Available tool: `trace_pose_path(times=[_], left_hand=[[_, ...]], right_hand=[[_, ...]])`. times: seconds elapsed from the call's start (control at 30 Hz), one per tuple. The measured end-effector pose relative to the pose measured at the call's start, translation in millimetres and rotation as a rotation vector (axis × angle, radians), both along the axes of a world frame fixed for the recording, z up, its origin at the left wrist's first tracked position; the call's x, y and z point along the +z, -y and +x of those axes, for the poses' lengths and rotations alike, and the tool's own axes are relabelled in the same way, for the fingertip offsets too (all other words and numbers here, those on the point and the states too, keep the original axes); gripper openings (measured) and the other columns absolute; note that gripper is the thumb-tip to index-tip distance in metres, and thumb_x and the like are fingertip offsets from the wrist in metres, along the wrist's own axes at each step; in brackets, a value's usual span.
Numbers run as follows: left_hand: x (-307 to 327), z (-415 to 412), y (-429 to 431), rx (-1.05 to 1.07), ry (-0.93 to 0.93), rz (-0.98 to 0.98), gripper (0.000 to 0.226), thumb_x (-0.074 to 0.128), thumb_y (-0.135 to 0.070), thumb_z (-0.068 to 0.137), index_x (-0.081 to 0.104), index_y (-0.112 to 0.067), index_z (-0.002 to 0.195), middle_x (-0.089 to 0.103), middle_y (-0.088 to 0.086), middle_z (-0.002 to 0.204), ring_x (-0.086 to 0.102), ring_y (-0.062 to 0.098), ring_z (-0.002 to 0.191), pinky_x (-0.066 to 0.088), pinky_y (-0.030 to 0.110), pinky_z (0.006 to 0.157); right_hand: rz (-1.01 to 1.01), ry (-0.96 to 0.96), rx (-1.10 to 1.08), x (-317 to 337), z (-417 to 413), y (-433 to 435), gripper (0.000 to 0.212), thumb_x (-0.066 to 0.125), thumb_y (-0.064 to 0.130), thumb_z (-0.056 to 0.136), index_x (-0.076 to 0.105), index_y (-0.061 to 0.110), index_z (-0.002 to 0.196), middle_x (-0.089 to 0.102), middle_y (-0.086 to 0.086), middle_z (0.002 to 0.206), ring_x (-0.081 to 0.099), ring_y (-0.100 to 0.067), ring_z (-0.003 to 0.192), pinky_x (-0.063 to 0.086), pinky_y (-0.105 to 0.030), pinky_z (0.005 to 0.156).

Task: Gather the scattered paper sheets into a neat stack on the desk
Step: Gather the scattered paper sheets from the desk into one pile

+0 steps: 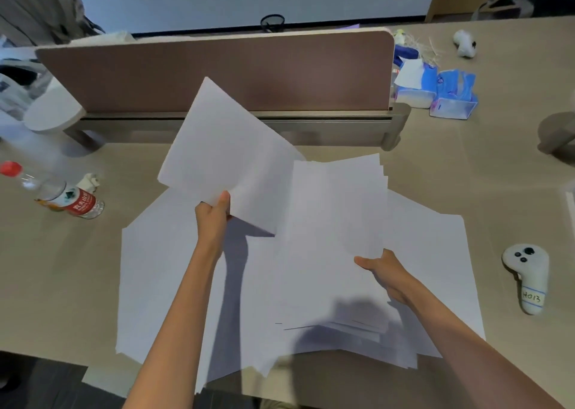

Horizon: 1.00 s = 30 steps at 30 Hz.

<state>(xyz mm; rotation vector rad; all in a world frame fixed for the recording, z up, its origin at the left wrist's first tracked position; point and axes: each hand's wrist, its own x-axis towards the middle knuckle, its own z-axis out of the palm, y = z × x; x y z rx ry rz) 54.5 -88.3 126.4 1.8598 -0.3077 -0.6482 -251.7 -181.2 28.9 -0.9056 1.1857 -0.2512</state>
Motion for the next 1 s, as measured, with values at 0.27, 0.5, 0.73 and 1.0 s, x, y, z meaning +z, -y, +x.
trace_pose_path(times=[0.27, 0.5, 0.73, 1.0], left_hand=[[60.8, 42.2, -28.3, -0.296, 0.136, -0.015, 0.029, 0.052, -0.019, 0.098, 0.061, -0.009, 0.124, 0.067, 0.003, 0.119, 0.063, 0.019, 0.108, 0.049, 0.036, 0.092], [90.0, 57.5, -27.8, -0.477, 0.001, 0.005, 0.020, 0.056, -0.015, 0.096, 0.058, -0.005, 0.079, 0.058, 0.008, 0.078, 0.056, 0.017, 0.068, 0.045, 0.030, 0.075], [43.4, 45.9, -16.8, -0.588, -0.025, 0.199, 0.020, 0.051, -0.017, 0.098, 0.062, -0.012, 0.082, 0.067, 0.005, 0.078, 0.062, 0.025, 0.078, 0.046, 0.032, 0.073], [-53.3, -4.1, -13.3, -0.596, -0.026, 0.342, 0.041, 0.051, -0.017, 0.099, 0.043, -0.006, 0.138, 0.050, 0.001, 0.132, 0.048, 0.022, 0.126, 0.038, 0.031, 0.096]], right_hand=[[0.012, -0.075, 0.025, 8.3, 22.2, -14.2, 0.042, 0.066, 0.011, 0.089, 0.054, 0.005, 0.129, 0.064, -0.007, 0.118, 0.059, -0.025, 0.103, 0.044, -0.032, 0.089], [0.033, -0.041, -0.058, 7.2, 22.1, -23.6, 0.035, 0.068, 0.006, 0.086, 0.054, 0.009, 0.119, 0.062, -0.004, 0.116, 0.058, -0.020, 0.090, 0.048, -0.025, 0.074], [-0.003, -0.084, -0.191, 4.7, 15.6, -24.0, 0.014, 0.052, 0.008, 0.098, 0.052, 0.013, 0.084, 0.052, 0.000, 0.072, 0.047, -0.015, 0.066, 0.041, -0.023, 0.067], [0.039, -0.214, -0.244, -14.6, 12.7, -20.8, 0.030, 0.048, 0.033, 0.099, 0.042, 0.020, 0.072, 0.032, 0.000, 0.053, 0.025, -0.014, 0.052, 0.021, -0.025, 0.051]])
